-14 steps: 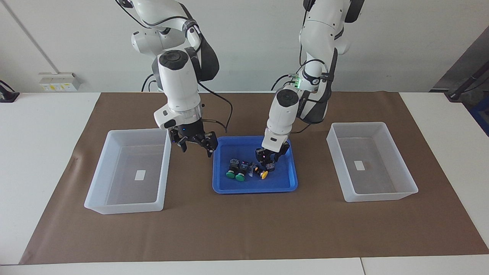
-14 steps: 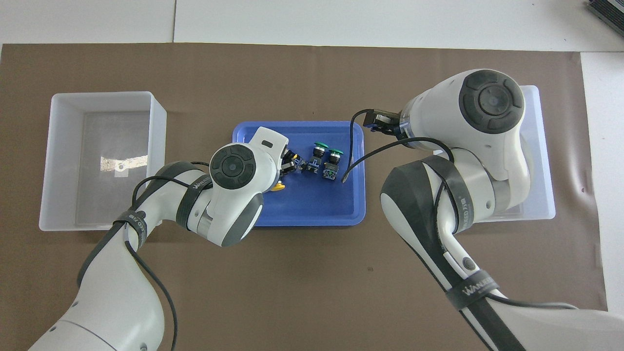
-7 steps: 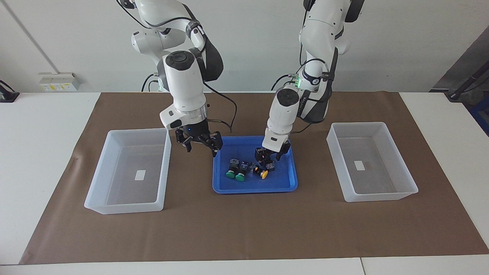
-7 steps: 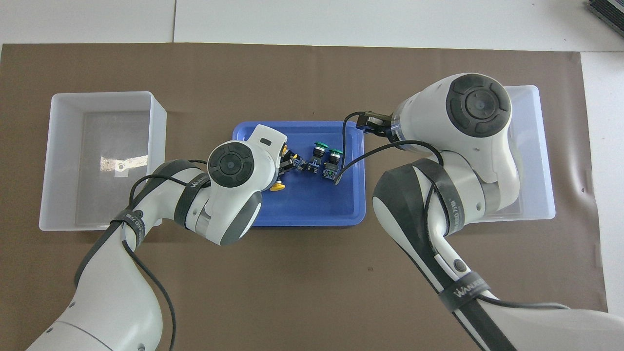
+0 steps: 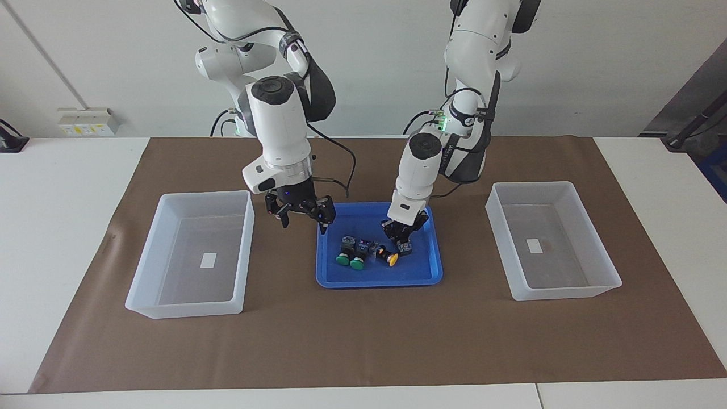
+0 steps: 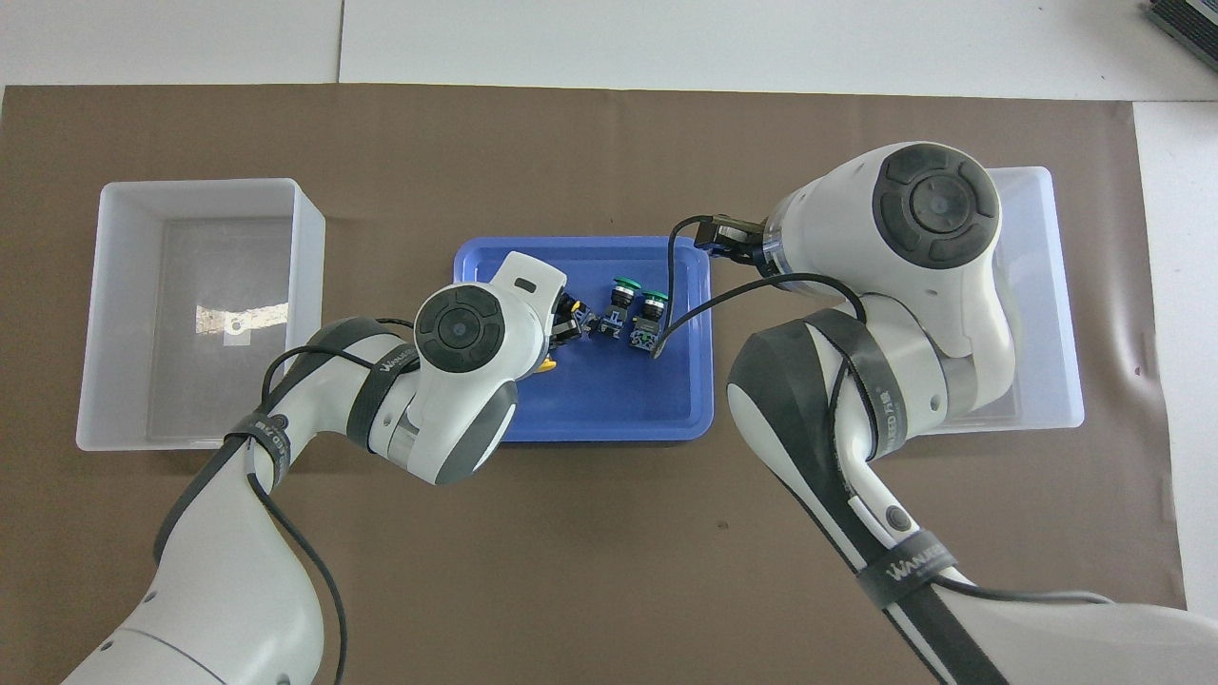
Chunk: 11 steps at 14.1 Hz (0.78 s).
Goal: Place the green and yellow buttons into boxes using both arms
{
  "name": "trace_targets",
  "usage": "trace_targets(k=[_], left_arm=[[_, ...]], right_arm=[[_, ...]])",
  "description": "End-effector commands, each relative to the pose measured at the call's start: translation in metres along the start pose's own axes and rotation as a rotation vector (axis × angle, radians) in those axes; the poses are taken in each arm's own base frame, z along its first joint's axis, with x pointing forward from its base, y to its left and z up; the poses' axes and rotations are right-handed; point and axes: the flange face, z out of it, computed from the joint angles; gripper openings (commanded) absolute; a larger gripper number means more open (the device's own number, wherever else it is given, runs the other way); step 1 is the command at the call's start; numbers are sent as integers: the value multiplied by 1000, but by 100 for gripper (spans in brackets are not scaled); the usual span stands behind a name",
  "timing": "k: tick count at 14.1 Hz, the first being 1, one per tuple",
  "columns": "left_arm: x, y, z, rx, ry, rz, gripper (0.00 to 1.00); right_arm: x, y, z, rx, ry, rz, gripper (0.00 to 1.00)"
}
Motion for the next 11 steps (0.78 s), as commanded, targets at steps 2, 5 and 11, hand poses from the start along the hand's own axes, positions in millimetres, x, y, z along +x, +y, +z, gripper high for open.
trace_targets(k=[2,5,11], left_arm=[[27,-24,-55,33,4,27,0],[61,-71,-105,42,16,58,0],[142,-185,-150,50,18,80,0]], right_arm=[[9,-15,27,1,22,24,100],[2,-29,56,14,30,8,100],[-54,-73,118,-13,-22,-38,100]])
